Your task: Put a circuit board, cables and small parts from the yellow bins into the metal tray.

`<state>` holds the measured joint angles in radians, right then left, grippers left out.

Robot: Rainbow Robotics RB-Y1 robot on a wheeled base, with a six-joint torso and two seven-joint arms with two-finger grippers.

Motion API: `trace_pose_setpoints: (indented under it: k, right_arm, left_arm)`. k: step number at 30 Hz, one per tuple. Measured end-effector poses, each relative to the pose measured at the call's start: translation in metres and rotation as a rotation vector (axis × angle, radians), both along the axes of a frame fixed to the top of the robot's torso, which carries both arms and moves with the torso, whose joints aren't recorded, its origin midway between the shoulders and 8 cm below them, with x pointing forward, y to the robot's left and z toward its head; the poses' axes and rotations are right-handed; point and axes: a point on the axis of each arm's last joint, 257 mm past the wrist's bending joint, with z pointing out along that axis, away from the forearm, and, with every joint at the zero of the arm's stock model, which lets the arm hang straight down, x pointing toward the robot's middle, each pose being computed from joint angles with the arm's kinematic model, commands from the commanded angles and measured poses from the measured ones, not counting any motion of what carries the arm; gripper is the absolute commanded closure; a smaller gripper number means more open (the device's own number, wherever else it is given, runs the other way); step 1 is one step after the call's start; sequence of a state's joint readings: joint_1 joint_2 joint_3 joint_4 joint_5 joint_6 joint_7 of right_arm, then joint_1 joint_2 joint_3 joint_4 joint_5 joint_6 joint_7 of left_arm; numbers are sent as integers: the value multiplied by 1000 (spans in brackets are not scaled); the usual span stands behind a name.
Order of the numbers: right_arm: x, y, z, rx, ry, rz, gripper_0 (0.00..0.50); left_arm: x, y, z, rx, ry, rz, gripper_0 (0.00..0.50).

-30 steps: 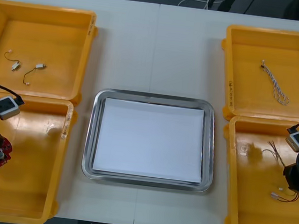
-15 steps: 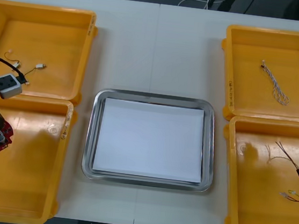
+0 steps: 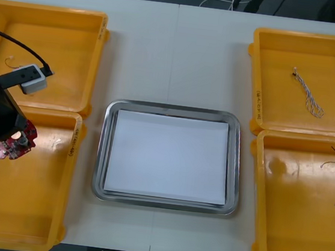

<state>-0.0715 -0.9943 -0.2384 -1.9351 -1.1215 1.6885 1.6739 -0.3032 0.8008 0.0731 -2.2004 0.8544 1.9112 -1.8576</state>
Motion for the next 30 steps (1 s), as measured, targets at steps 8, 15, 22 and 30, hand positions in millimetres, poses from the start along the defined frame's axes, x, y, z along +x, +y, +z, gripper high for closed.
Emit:
trace_pose_setpoints:
  k: [8,15,22,30]
  right_arm:
    - [-3,1,21,9,33,-47,500]
    - [3,11,42,13,25,-77,500]
    - [8,16,59,13,15,-100,500]
    - [10,33,76,-3,-40,-110,500]
  left_arm:
    - [9,-45,0,-67,-23,58,500]
    - [15,-86,-8,-139,-25,166,500]
    - [16,-127,-13,-125,-34,84,500]
    - [10,-160,-24,-155,-25,146,500]
